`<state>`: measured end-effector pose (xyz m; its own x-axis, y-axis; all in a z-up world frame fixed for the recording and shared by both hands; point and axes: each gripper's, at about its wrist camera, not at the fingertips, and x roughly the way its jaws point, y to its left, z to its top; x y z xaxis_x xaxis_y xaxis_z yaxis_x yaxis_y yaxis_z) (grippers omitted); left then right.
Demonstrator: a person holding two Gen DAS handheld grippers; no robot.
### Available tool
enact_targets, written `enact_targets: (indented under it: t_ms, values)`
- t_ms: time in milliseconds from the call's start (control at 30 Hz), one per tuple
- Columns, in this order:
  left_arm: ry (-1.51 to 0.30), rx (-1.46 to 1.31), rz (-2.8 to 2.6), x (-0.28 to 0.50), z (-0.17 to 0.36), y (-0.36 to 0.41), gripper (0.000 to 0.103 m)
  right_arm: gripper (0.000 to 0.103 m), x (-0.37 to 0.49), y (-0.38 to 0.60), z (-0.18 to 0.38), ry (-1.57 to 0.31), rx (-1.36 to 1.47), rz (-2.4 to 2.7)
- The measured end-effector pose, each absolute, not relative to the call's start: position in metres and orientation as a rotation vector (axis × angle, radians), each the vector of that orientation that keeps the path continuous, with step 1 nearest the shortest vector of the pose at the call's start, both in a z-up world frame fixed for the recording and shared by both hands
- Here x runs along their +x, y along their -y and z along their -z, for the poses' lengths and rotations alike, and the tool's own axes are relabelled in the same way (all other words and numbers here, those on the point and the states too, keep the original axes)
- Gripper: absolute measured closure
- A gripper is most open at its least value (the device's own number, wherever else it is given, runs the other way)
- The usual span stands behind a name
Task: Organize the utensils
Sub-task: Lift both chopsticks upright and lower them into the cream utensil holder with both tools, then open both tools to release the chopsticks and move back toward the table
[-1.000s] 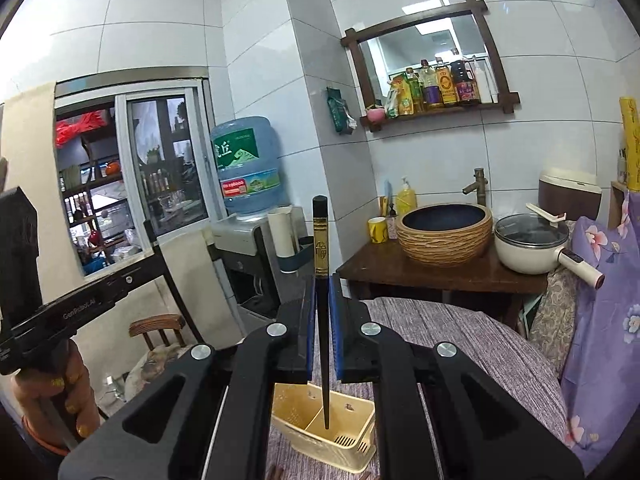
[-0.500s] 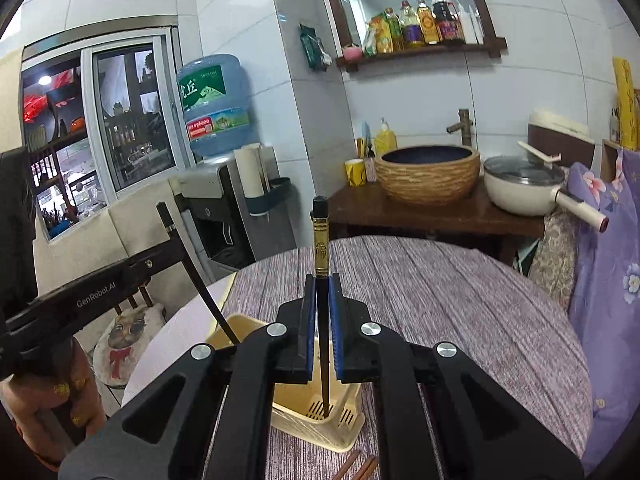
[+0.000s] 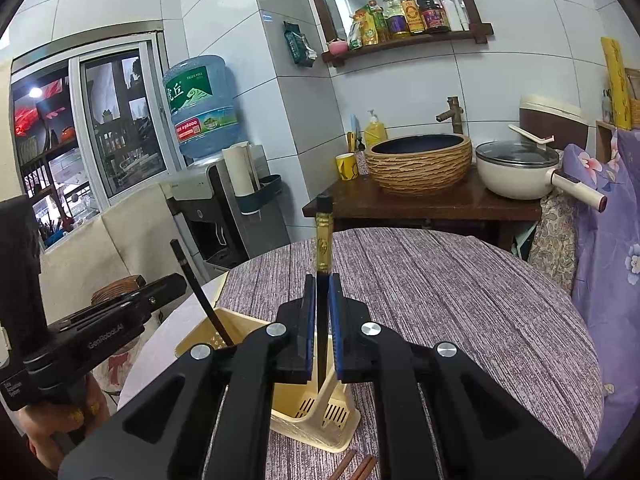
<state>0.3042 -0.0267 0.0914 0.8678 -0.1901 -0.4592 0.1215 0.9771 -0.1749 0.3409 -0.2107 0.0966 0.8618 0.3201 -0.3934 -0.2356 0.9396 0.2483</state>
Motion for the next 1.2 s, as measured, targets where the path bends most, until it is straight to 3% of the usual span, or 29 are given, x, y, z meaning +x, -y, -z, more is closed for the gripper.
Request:
enact_targets:
  t_ms: [67,133,167,200,233,333,500,633,900,1200]
  values:
    - [-0.48,-0.135,0.165,0.299,-0.092,0.027,0.065,0.094,0.34,0.211,-0.095,-0.447,0.196,-0.296]
    - [-0.465,-0.143,0.169,0.292,-0.093,0.025,0.053,0.088,0.336,0.211,-0.093,-0.444,0.189,-0.296]
    - [-0.46,-0.153,0.173,0.288,-0.093,0.023,0.049,0.078,0.333,0.21,-0.093,-0.439,0.184,-0.294]
    - [-0.458,-0.164,0.175,0.285,-0.093,0.021,0.047,0.064,0.329,0.21,-0.093,-0.431,0.183,-0.291]
    - [-0.46,-0.173,0.176,0.283,-0.093,0.019,0.044,0.059,0.324,0.21,-0.092,-0.42,0.184,-0.286]
    - [-0.458,-0.188,0.179,0.272,-0.091,0.013,0.036,0.056,0.312,0.211,-0.092,-0.411,0.172,-0.268]
    - [-0.441,-0.166,0.178,0.243,-0.085,0.007,0.02,0.042,0.286,0.215,-0.085,-0.418,0.158,-0.256]
    - [-0.449,-0.128,0.166,0.224,-0.074,0.0,0.008,0.038,0.266,0.22,-0.071,-0.455,0.146,-0.23]
    - [-0.59,-0.115,0.144,0.194,-0.028,-0.013,0.008,0.037,0.245,0.237,-0.02,-0.606,0.163,-0.183]
    - [-0.759,-0.128,0.205,0.171,0.018,-0.005,0.028,0.037,0.226,0.235,0.033,-0.743,0.162,-0.171]
